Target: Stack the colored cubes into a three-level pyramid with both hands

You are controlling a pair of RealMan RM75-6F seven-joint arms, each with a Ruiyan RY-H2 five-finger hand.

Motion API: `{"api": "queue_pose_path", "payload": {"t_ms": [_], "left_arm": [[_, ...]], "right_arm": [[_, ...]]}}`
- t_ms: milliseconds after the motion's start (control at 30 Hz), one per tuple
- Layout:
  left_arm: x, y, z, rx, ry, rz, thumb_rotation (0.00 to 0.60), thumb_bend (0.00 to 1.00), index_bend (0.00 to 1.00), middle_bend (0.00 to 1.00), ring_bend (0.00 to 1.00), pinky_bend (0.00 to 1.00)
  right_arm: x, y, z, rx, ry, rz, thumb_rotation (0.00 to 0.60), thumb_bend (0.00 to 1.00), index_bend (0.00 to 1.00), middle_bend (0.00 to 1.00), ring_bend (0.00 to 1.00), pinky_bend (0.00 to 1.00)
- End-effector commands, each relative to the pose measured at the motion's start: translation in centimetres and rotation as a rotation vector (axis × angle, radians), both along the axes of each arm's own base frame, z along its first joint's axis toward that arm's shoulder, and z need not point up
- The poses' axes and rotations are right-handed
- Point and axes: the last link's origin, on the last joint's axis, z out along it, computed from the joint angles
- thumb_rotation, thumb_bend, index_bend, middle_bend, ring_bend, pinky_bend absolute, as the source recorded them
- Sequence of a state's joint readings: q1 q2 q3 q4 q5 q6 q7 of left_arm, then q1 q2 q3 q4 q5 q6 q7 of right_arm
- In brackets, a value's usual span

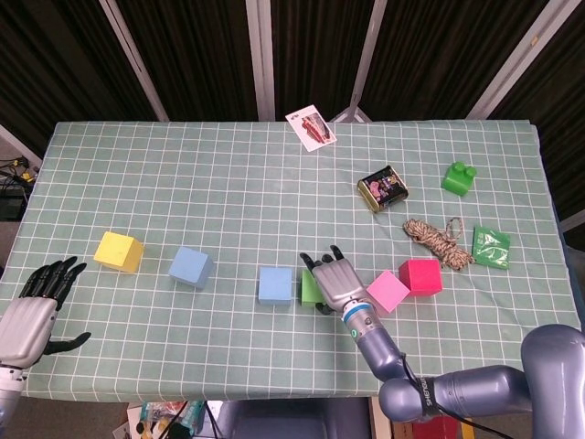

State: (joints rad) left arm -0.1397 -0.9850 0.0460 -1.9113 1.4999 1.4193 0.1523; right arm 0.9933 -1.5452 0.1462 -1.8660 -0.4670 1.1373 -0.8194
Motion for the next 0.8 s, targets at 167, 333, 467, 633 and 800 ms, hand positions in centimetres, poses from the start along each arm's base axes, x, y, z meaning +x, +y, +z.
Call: {"api": "queue_pose_path", "payload": {"t_ms": [167, 333, 467, 633, 800], "left_arm": [[-0.04, -0.03, 0.02, -0.002, 0.000, 0.003, 0.600, 0.09, 0.00, 0.00, 0.00, 0.00], [-0.04, -0.04, 0.08, -0.002, 0.000, 0.004, 0.600, 0.09, 0.00, 0.00, 0.00, 0.00], [-0.07, -0.06, 0.06, -0.008, 0.002, 0.008, 0.600, 0.09, 0.00, 0.00, 0.00, 0.00], [-0.07, -0.05, 0.07, -0.009, 0.001, 0.009, 0.600, 0.09, 0.00, 0.00, 0.00, 0.00], [-0.07, -0.06, 0.06, -0.011, 0.002, 0.009, 0.600, 0.09, 0.00, 0.00, 0.00, 0.00]], "right_arm": [[0.39, 0.19, -0.13, -0.002, -0.003, -0.002, 0.600, 0.30, 0.00, 0.48, 0.21, 0.00], [0.48, 0.17, -0.26, -0.013, -0.004, -0.009, 0.600, 0.30, 0.00, 0.48, 0.21, 0.00], [0.50, 0.21, -0.35, -0.019, -0.002, -0.016, 0.600, 0.30, 0.00, 0.49, 0.21, 0.00], [0.61, 0.32, -0.45, -0.020, 0.001, -0.026, 0.600, 0.30, 0.00, 0.49, 0.21, 0.00], [0.82, 0.34, -0.48, -0.022, 0.003, -0.029, 0.600, 0.30, 0.00, 0.49, 0.21, 0.00]]}}
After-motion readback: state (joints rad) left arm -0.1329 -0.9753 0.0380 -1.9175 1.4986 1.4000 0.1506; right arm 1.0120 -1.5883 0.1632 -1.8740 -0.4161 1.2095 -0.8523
